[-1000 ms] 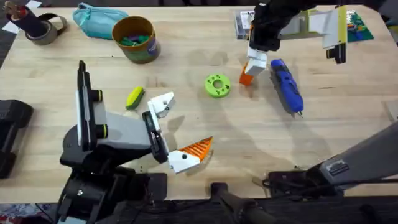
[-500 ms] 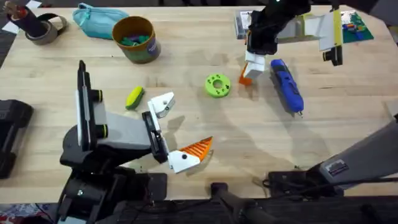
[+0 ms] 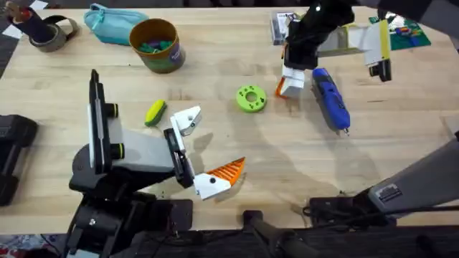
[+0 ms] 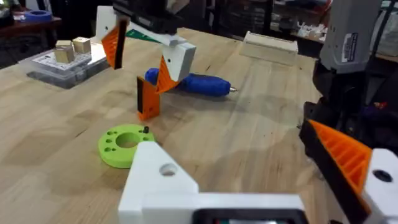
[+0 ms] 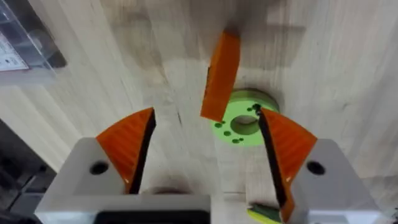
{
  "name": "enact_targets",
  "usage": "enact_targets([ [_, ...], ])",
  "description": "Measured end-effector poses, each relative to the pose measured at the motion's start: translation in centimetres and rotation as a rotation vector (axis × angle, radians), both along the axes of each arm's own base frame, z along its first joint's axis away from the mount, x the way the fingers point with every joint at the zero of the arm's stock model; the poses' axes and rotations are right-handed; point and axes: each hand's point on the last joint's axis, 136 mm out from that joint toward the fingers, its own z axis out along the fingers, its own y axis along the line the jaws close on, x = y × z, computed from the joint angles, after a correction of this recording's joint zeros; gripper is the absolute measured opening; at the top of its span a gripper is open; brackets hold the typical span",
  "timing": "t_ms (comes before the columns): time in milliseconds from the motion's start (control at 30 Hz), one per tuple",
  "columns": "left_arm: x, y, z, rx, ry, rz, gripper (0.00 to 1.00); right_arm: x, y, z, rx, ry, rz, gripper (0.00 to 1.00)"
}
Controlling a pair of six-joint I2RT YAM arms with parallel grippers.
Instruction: Pick up the gripper from the table and insert it into the empty holder that is missing its gripper. Then pick up a screw, insert it into the mounting hole, and use the screwdriver to tighten it. Finally, clean up the table by picking up the vegetable and placing it into the bucket.
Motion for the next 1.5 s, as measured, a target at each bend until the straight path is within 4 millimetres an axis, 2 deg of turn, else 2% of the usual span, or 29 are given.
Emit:
enact_targets([
  [133,0.0,0.0,0.0,0.0,0.0,0.0,0.986,0.6,-0.5,-0.2,0.014,-0.01,-0.021,0.996],
  [300,0.0,0.0,0.0,0.0,0.0,0.0,0.987,0.3,-0.8,-0.7,0.013,0.004,-0.027,0.996],
  [433,0.0,0.0,0.0,0.0,0.0,0.0,0.986,-0.4,-0.8,-1.7,0.018,0.029,-0.024,0.996],
  [667,0.0,0.0,0.0,0.0,0.0,0.0,0.986,-0.1,-0.5,-1.8,0.033,0.019,-0.022,0.99],
  [800,0.0,0.0,0.0,0.0,0.0,0.0,0.986,0.0,-0.5,-1.8,0.034,0.016,-0.022,0.934],
  [967,0.0,0.0,0.0,0.0,0.0,0.0,0.986,-0.2,-0.6,-2.1,0.032,0.023,-0.022,0.922],
  [1267,0.0,0.0,0.0,0.0,0.0,0.0,0.986,-0.4,-0.6,-3.9,0.015,0.072,-0.023,0.886],
  [1500,0.0,0.0,0.0,0.0,0.0,0.0,0.986,-0.7,-1.0,-4.1,0.011,0.084,-0.029,0.818],
])
